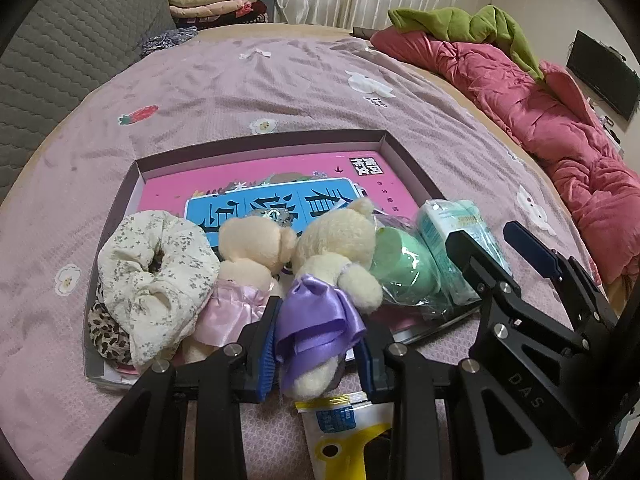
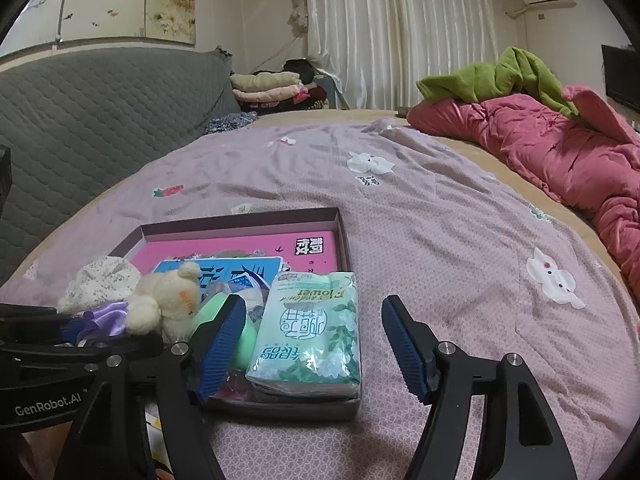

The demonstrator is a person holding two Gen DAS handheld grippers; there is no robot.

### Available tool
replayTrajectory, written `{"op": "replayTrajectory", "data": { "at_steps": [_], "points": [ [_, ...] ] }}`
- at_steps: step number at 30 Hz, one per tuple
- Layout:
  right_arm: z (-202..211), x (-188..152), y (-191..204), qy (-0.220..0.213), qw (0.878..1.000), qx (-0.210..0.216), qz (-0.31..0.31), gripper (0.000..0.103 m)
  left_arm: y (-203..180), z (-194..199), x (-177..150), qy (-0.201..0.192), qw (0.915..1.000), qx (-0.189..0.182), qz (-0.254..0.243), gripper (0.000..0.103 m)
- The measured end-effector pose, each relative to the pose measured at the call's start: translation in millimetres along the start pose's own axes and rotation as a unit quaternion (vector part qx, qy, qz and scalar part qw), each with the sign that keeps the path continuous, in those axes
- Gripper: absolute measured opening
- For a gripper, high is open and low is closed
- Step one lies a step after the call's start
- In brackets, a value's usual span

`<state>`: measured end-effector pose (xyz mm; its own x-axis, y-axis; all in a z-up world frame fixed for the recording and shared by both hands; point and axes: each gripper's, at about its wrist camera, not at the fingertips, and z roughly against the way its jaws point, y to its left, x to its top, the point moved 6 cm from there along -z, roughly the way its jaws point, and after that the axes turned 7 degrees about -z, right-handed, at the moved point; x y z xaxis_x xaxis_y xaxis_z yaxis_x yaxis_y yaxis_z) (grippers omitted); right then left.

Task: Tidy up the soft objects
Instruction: 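Open right gripper releasing the wipes pack while left opens releasing the bear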

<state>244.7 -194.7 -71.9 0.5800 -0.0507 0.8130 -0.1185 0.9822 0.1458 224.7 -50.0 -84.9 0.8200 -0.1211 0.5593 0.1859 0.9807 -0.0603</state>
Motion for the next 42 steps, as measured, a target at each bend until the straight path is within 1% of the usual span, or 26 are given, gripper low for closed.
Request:
{"op": "replayTrajectory", "data": {
  "at_steps": [4, 6, 8, 11, 15, 19, 27, 30, 32, 33, 37, 42],
  "points": [
    [0, 0, 0, 0.001, 1.000, 0.002, -0.002, 0.073, 1, 4, 1, -0.005, 1.0000, 0.003, 0.003, 0.033],
    [0, 0, -1, 0.000, 1.000, 0.003, -0.003, 0.073, 1, 6, 1, -0.006, 1.0000, -0.001, 0.005, 0.036],
    [1, 1, -2, -0.002, 1.000, 0.000, -0.004, 0.073, 1, 6, 0, -0.005, 1.0000, -0.003, 0.003, 0.042],
    [2, 3, -2, -0.011, 1.000, 0.000, -0.005, 0.074, 0, 6, -1, -0.003, 1.0000, -0.001, 0.001, 0.042],
    [3, 2, -3, -0.011, 1.000, 0.002, -0.007, 0.074, -1, 9, 0, -0.005, 1.0000, 0.002, -0.003, 0.043],
    [3, 3, -4, -0.013, 1.000, 0.002, -0.007, 0.074, 0, 12, 1, -0.012, 0.9999, 0.004, 0.000, 0.048],
    [3, 3, -5, -0.012, 1.000, 0.004, -0.008, 0.075, -2, 15, 1, -0.010, 0.9999, 0.004, -0.002, 0.049],
    [4, 4, -6, -0.014, 1.000, 0.003, -0.009, 0.075, -3, 21, 1, -0.017, 0.9998, -0.007, 0.002, 0.050],
    [6, 5, -7, -0.016, 1.000, 0.003, -0.009, 0.075, -4, 22, 1, -0.017, 0.9998, -0.008, 0.001, 0.058],
    [6, 4, -6, -0.017, 1.000, 0.003, -0.009, 0.075, -4, 23, 1, -0.017, 0.9998, -0.006, 0.000, 0.059],
    [8, 4, -7, -0.019, 1.000, 0.004, -0.010, 0.076, -5, 26, 0, -0.018, 0.9998, -0.002, -0.001, 0.059],
    [13, 5, -6, -0.028, 1.000, 0.006, -0.007, 0.076, -2, 37, 1, -0.028, 0.9996, 0.006, -0.004, 0.060]
  ]
}}
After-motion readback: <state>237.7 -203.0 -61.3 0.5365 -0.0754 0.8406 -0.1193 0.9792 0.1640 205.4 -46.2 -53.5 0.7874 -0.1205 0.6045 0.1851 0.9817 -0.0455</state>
